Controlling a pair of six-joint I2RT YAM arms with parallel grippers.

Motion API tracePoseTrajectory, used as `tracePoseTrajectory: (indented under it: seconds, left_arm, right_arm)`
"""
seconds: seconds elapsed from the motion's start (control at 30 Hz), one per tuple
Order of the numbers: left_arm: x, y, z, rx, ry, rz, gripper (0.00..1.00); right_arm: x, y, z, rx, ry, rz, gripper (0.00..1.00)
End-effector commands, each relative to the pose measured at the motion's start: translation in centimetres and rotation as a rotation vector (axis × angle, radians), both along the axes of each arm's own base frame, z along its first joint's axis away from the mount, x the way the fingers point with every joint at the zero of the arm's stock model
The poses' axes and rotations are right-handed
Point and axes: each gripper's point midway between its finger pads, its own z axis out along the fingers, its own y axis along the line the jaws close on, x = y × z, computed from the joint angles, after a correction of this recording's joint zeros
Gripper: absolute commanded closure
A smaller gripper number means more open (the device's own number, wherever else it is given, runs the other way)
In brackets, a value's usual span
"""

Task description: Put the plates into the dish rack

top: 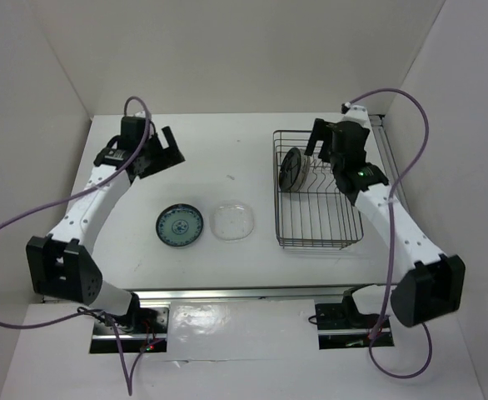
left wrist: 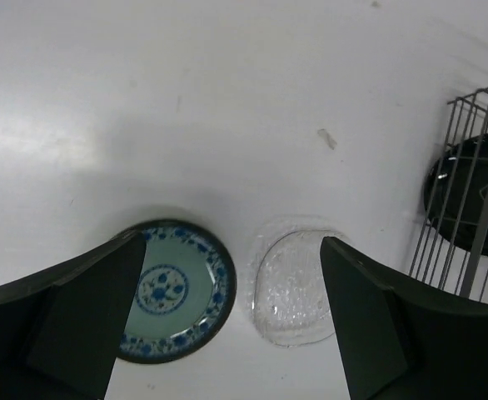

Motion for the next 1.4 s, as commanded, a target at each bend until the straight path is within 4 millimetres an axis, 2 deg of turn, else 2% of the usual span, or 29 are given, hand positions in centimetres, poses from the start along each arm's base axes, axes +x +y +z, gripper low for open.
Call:
tracePoseTrajectory:
  seconds: [0.0, 0.03, 0.07, 0.1, 0.17, 0.2, 0.23, 0.3, 0.37, 0.4, 0.47, 0.53, 0.67, 0.7, 0.8, 0.9, 1.07, 1.27, 1.37]
  left_arm:
    - [-5.0, 4.6, -3.5, -0.04, 0.156, 0.202, 0.0]
    - [-5.8, 5.3, -4.5, -0.057, 0.183, 0.225, 0.0]
    - [-6.9, 5.8, -5.0, -0.075, 0.204, 0.246, 0.0]
    - [-8.5, 6.4, -7.0, -0.101, 0.257, 0.291, 0.0]
    - [-10.8, 6.2, -8.3, -0.129, 0.289, 0.33, 0.0]
    - [-12.7, 6.1, -9.1, -0.15, 0.282, 0.351, 0.0]
    - [-13.3, 5.9, -9.4, -0.184, 0.273, 0.387, 0.0]
    - [-14.2, 6.0, -9.7, -0.206, 0.248, 0.421, 0.0]
    - [-14.9, 6.3, -10.6, -0.205, 0.246, 0.449, 0.0]
    - [-14.4, 6.3, -10.5, -0.21, 0.221, 0.446, 0.0]
    - [-14.6, 6.6, -11.4, -0.194, 0.246, 0.459, 0.0]
    - [-14.5, 6.9, -12.9, -0.174, 0.269, 0.475, 0.0]
    - [-13.6, 7.3, -14.4, -0.149, 0.273, 0.48, 0.01]
    - [-13.8, 7.3, -15.4, -0.14, 0.313, 0.483, 0.01]
    - [-12.9, 7.1, -15.8, -0.152, 0.297, 0.474, 0.03]
    - [-12.7, 6.9, -16.6, -0.169, 0.298, 0.472, 0.05]
    - [-11.8, 6.3, -17.2, -0.186, 0.287, 0.449, 0.06]
    - [-12.2, 5.1, -19.2, -0.18, 0.33, 0.411, 0.08]
    - [-12.2, 5.3, -20.0, -0.172, 0.351, 0.429, 0.1]
  right_arm:
    - [-2.5, 2.8, 2.7, 0.136, -0.099, 0.144, 0.0]
    - [-2.8, 3.5, 3.1, 0.161, -0.103, 0.179, 0.0]
    - [-3.3, 5.1, 2.5, 0.183, -0.08, 0.262, 0.0]
    - [-3.7, 5.6, 3.0, 0.194, -0.09, 0.291, 0.0]
    - [-4.9, 6.9, 2.1, 0.213, -0.069, 0.346, 0.0]
    - [-5.4, 7.3, 2.4, 0.216, -0.082, 0.36, 0.0]
    - [-5.4, 7.2, 1.4, 0.214, -0.069, 0.359, 0.0]
    - [-5.9, 8.0, 1.7, 0.225, -0.081, 0.396, 0.0]
    - [-6.2, 8.6, 1.2, 0.238, -0.064, 0.413, 0.0]
    - [-6.4, 8.7, 0.7, 0.24, -0.054, 0.424, 0.0]
    - [-6.6, 9.4, 0.9, 0.253, -0.058, 0.443, 0.0]
    - [-6.9, 9.8, 1.3, 0.258, -0.065, 0.462, 0.0]
    - [-7.4, 10.8, 1.6, 0.265, -0.08, 0.497, 0.0]
    - [-7.4, 10.8, 1.6, 0.265, -0.08, 0.497, 0.0]
    - [-7.6, 11.2, 1.7, 0.274, -0.077, 0.505, 0.0]
    - [-7.6, 11.8, 2.7, 0.291, -0.105, 0.525, 0.0]
    - [-7.6, 12.0, 2.3, 0.292, -0.094, 0.533, 0.0]
    - [-7.3, 11.9, 2.0, 0.288, -0.087, 0.522, 0.0]
    - [-7.2, 11.9, 1.7, 0.286, -0.077, 0.521, 0.0]
